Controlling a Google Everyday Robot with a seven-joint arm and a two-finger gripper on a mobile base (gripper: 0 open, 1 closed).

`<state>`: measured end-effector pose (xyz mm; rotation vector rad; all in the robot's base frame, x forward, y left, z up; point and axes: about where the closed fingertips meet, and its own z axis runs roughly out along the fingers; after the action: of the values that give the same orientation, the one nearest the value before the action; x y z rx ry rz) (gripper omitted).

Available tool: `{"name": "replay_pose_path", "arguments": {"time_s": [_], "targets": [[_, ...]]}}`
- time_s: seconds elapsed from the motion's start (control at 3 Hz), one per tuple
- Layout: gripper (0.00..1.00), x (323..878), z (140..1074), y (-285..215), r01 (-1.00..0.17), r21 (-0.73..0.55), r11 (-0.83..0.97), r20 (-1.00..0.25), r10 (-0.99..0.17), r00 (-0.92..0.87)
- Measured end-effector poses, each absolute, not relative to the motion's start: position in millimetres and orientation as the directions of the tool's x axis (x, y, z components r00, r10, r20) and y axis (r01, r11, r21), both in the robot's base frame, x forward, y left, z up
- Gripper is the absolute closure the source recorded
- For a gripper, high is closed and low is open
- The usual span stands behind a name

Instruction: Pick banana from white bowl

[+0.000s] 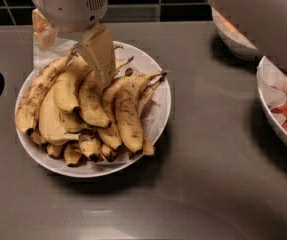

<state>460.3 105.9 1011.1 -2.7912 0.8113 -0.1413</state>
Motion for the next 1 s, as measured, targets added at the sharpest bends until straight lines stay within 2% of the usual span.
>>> {"name": "replay_pose_path", "arguments": {"time_s": [0.67, 1.0], "targets": [[0.27, 472.2, 1007.4, 126.4, -0.452, -0.247, -0.857, 0.011, -0.468, 0.883], [0.35, 475.3, 1004.8, 131.9, -0.439, -0.244, -0.865, 0.003, -0.454, 0.891]]}}
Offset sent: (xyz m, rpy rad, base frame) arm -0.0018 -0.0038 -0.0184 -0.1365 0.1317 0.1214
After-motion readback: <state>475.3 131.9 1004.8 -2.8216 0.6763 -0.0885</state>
